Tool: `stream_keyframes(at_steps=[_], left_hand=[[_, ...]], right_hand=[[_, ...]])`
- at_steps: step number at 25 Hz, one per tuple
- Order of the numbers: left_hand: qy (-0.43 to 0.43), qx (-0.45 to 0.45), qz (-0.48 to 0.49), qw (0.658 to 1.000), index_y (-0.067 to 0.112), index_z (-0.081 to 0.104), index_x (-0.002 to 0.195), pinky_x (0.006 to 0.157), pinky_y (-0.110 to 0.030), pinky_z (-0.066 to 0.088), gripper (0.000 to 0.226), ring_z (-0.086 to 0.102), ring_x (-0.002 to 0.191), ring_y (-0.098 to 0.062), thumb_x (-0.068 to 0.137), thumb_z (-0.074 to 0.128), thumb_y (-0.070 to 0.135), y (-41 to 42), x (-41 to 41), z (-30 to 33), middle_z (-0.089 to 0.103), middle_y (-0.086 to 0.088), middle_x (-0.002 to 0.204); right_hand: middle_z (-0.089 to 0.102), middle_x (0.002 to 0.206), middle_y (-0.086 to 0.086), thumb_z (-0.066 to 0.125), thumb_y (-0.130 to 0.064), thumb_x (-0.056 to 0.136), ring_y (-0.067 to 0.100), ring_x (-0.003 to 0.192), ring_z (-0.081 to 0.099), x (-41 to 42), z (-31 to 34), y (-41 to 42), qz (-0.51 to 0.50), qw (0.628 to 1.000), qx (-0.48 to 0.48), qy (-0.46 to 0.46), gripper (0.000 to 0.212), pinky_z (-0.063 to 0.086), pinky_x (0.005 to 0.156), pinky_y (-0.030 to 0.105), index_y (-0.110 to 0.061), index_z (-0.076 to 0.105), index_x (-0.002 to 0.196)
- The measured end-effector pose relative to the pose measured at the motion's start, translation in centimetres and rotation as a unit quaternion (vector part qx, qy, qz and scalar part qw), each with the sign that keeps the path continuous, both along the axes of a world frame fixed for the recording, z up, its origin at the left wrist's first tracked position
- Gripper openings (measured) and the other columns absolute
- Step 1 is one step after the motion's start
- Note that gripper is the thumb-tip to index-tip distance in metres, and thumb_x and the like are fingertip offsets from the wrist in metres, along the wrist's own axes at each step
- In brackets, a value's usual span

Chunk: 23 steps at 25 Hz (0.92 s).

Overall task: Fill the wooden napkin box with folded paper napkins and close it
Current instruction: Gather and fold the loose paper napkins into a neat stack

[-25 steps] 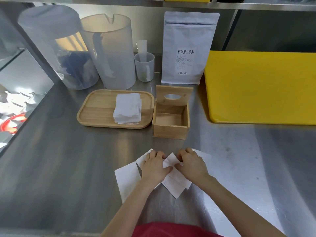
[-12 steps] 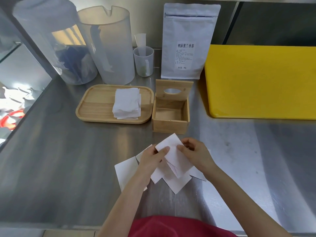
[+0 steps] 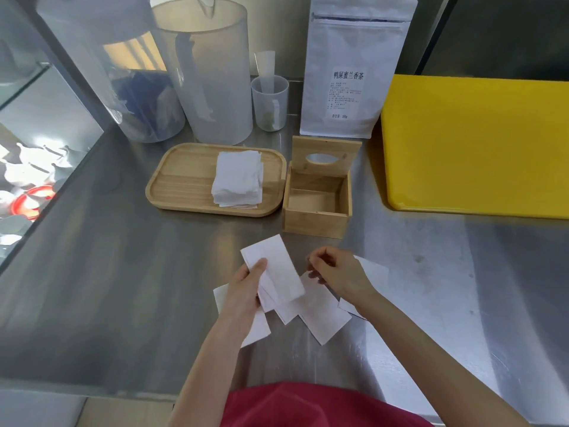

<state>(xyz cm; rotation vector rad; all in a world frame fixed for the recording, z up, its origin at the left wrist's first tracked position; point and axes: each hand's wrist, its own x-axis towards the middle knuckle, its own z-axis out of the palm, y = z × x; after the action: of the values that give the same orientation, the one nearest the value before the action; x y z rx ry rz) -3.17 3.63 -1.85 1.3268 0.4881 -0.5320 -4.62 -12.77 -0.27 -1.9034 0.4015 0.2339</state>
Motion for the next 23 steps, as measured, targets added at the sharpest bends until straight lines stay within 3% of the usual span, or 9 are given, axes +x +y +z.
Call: stream_keyframes(at_steps=[2,5,9,17,20,23], left_hand=[[-0.002,0.01,0.003,1.0,0.01,0.059,0.105,0.066,-0.038,0.052,0.021,0.063,0.086,-0.027,0.091,0.048,0.022,1.3,0.2,-0.2,0.067,-0.01,0.098],[-0.002,-0.001,0.011,1.0,0.006,0.058,0.109,0.083,-0.046,0.049,0.023,0.062,0.094,-0.033,0.091,0.045,0.01,2.7,0.2,-0.5,0.066,-0.015,0.103],[-0.006,0.0,0.023,1.0,0.008,0.061,0.097,0.076,-0.036,0.048,0.019,0.063,0.088,-0.026,0.092,0.043,0.006,3.7,0.1,-1.0,0.066,-0.011,0.098],[-0.016,0.009,0.04,0.999,0.012,0.066,0.083,0.083,-0.038,0.045,0.017,0.064,0.085,-0.025,0.09,0.05,0.01,4.2,-0.1,-1.1,0.069,-0.009,0.092],[-0.021,-0.002,0.056,0.998,0.013,0.066,0.082,0.079,-0.033,0.051,0.013,0.067,0.084,-0.021,0.088,0.054,0.012,4.5,-0.1,-1.2,0.072,-0.006,0.09],[-0.015,-0.004,0.073,0.997,0.015,0.066,0.084,0.073,-0.03,0.052,0.009,0.069,0.081,-0.017,0.086,0.058,0.015,4.7,0.1,-1.2,0.073,-0.002,0.088]], right_hand=[[0.066,0.096,0.005,0.053,-0.019,0.088,0.016,0.085,0.062,0.6,-0.6,0.8,0.062,0.992,-0.114,0.003,0.011,0.046,0.07,0.02,-0.016,0.061,0.094],[0.058,0.115,0.01,0.055,-0.026,0.085,0.023,0.098,0.056,1.4,-1.4,2.6,0.141,0.958,-0.249,0.02,0.031,0.048,0.081,0.03,-0.011,0.052,0.112],[0.047,0.129,0.015,0.053,-0.024,0.086,0.031,0.117,0.045,2.1,-1.9,4.2,0.193,0.913,-0.358,0.029,0.043,0.042,0.095,0.038,-0.009,0.04,0.124],[0.055,0.117,0.013,0.051,-0.023,0.087,0.028,0.108,0.049,2.4,-2.2,3.6,0.196,0.917,-0.347,0.007,0.028,0.04,0.089,0.033,-0.009,0.052,0.111],[0.06,0.111,0.014,0.052,-0.019,0.087,0.028,0.099,0.056,1.8,-1.6,2.6,0.131,0.962,-0.238,-0.015,0.023,0.038,0.072,0.027,-0.007,0.05,0.107],[0.061,0.115,0.008,0.054,-0.02,0.087,0.023,0.101,0.057,1.6,-0.3,0.9,0.057,0.989,-0.137,-0.006,0.028,0.042,0.077,0.027,-0.01,0.051,0.113]])
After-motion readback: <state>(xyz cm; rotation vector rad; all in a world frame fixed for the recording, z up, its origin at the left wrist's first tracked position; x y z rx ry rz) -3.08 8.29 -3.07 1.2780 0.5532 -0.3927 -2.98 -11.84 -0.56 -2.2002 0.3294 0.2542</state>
